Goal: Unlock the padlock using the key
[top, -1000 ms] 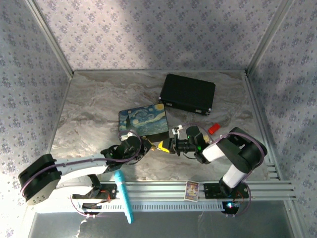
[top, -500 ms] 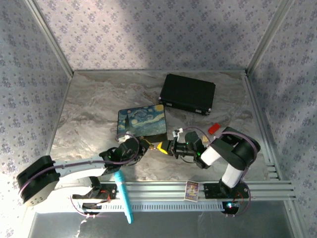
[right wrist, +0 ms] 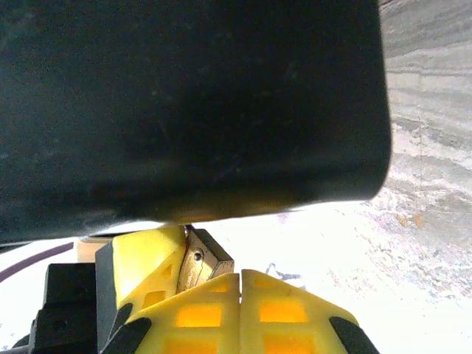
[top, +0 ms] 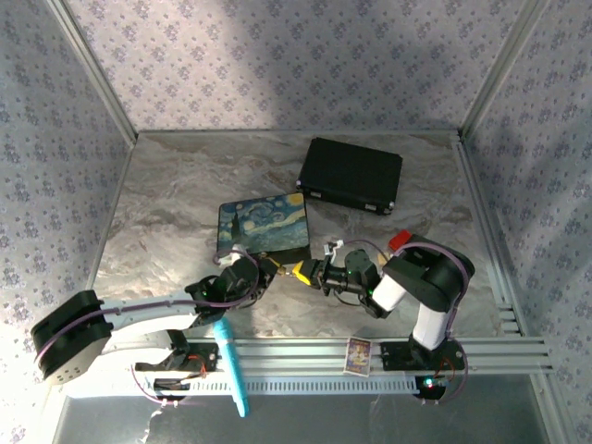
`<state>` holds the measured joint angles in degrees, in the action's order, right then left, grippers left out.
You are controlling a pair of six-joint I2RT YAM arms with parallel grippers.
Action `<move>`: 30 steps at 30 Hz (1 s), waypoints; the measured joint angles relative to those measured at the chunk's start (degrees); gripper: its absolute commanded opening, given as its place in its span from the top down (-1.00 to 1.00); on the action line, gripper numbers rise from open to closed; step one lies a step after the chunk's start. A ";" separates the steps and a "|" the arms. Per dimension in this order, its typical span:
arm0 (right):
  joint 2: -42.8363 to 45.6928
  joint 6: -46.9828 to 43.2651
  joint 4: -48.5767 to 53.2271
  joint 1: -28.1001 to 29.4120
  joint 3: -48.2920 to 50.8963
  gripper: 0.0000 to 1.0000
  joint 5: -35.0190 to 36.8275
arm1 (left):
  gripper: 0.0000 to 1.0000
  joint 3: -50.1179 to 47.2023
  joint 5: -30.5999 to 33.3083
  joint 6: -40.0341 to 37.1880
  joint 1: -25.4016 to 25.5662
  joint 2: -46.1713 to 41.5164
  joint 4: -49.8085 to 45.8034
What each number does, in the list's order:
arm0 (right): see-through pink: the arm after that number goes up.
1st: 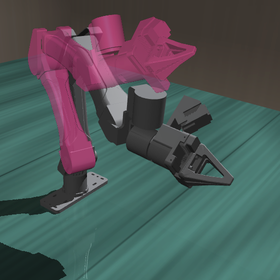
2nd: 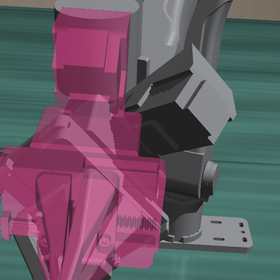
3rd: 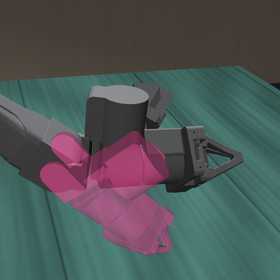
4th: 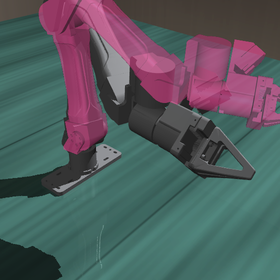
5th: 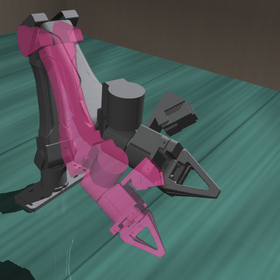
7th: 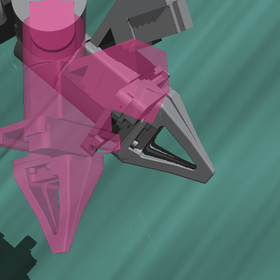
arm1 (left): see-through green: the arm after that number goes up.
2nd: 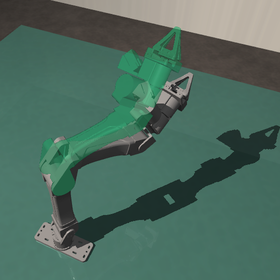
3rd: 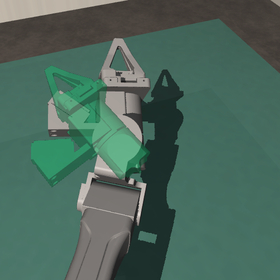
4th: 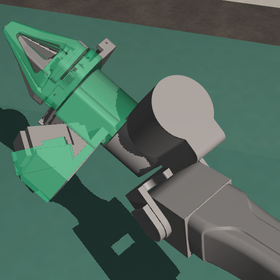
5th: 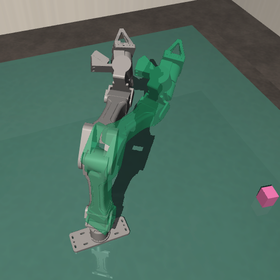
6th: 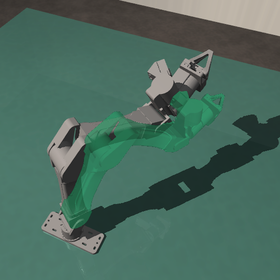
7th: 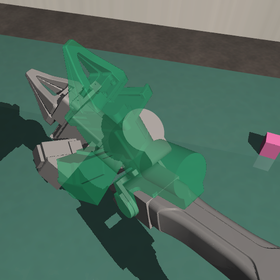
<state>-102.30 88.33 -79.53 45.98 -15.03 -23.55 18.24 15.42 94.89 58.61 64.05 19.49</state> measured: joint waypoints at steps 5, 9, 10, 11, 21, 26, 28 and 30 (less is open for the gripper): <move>0.46 0.79 -0.09 0.85 0.33 1.00 2.16 | 1.00 0.00 0.96 1.44 0.00 -0.04 0.04; 2.25 0.87 -0.42 1.27 0.94 1.00 3.45 | 1.00 -0.83 0.94 3.85 0.02 -0.85 1.70; 2.56 0.87 -0.44 1.44 0.96 1.00 3.78 | 1.00 -0.98 0.94 4.35 0.02 -0.94 1.99; 2.73 0.87 -0.44 1.64 0.96 1.00 4.13 | 1.00 -1.07 1.11 4.72 0.02 -0.96 2.25; 3.85 1.57 -0.44 2.84 1.14 1.00 6.91 | 1.00 -1.38 1.99 7.10 0.02 -1.07 3.48; 5.49 3.19 -0.46 3.78 2.64 1.00 9.68 | 1.00 -1.57 1.99 9.22 0.74 -1.07 4.44; 5.95 3.58 -0.46 3.96 2.75 1.00 10.34 | 1.00 -1.60 2.45 10.03 1.11 -1.03 4.90; 5.95 3.80 -0.46 4.07 2.64 1.00 10.80 | 1.00 -1.60 2.93 10.58 1.14 -0.79 5.73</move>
<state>-96.36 92.14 -79.99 50.04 -12.38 -12.75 16.64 18.35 105.47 59.75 63.26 25.21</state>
